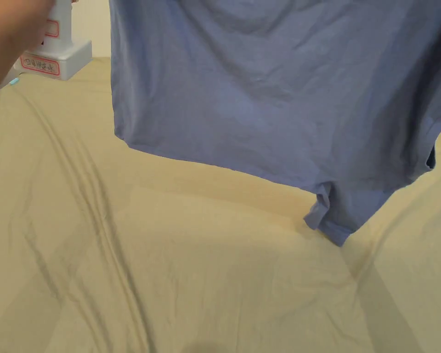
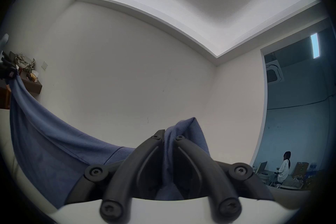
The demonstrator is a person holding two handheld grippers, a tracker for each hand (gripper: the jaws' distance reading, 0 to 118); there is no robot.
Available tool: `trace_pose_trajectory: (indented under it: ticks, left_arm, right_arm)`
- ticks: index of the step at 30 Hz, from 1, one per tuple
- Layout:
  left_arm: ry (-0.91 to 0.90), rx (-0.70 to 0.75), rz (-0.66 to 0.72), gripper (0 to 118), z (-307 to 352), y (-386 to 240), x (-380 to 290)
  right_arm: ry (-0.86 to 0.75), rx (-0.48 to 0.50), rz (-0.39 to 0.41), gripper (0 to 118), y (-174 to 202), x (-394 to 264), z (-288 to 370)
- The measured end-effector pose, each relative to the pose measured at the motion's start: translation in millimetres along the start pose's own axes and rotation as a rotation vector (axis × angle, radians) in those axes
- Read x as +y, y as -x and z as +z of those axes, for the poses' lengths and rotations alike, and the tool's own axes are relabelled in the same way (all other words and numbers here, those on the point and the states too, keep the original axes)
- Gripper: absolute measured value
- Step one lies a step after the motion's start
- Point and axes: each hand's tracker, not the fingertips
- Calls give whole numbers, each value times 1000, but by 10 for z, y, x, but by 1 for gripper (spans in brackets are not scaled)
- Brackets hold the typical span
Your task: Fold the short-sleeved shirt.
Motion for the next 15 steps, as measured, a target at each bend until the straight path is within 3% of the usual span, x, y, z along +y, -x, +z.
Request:
trace_pose_trajectory:
  ticks: [9,15]
  left_arm:
    - [175,-22,-5,5,-34,-41,-1221]
    - [368,-37,10,5,406,-47,-2549]
  right_arm:
    - [226,163,-31,6,573,-1116,368]
    - [449,287,-83,6,914,-2012,1263]
